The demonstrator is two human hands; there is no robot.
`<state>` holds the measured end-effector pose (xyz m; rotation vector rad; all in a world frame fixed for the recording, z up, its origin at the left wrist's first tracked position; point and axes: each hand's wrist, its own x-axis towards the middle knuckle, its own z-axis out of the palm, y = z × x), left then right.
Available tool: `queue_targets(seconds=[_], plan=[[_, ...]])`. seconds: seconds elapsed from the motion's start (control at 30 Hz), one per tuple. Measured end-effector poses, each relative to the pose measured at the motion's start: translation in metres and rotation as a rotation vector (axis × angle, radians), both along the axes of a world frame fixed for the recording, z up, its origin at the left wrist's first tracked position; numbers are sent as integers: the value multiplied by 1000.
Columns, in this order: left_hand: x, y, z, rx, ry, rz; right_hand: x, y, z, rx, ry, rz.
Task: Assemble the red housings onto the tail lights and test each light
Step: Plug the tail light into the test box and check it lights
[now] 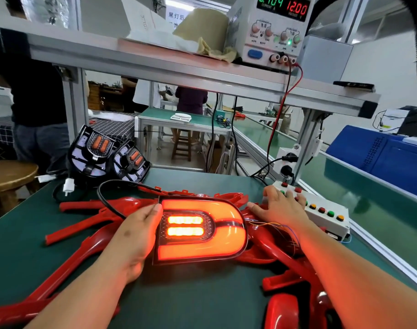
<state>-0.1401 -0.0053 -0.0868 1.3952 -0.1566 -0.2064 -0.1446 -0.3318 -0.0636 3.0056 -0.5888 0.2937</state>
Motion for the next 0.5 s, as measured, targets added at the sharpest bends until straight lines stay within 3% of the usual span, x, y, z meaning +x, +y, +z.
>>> queue_targets(seconds=[0.5], plan=[[0, 0, -2, 1, -12, 6, -3, 0, 4, 31, -24, 13]])
